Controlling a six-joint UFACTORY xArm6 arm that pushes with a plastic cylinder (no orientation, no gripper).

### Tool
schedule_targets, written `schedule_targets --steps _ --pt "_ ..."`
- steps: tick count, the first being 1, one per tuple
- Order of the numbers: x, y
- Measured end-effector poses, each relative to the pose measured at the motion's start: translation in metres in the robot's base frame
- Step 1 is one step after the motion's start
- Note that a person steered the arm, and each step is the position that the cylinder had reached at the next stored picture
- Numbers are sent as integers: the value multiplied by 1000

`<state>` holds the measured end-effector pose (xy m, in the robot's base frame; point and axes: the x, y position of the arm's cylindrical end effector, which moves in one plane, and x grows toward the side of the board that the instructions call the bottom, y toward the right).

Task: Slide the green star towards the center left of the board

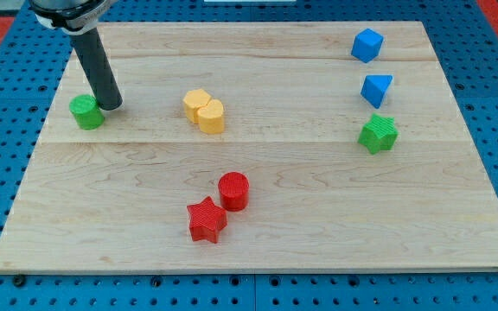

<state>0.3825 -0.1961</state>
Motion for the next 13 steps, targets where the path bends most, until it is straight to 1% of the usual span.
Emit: schedule_targets --steps 1,3,4,5,6,7,8,9,10,12,13 --pt "43 44" --pt "57 194" --pt "97 238" --pt "104 341" --pt "86 434" --pt "46 424" --pt "46 395" --pt "58 379" --pt "69 341" --pt "67 187" --pt "67 149"
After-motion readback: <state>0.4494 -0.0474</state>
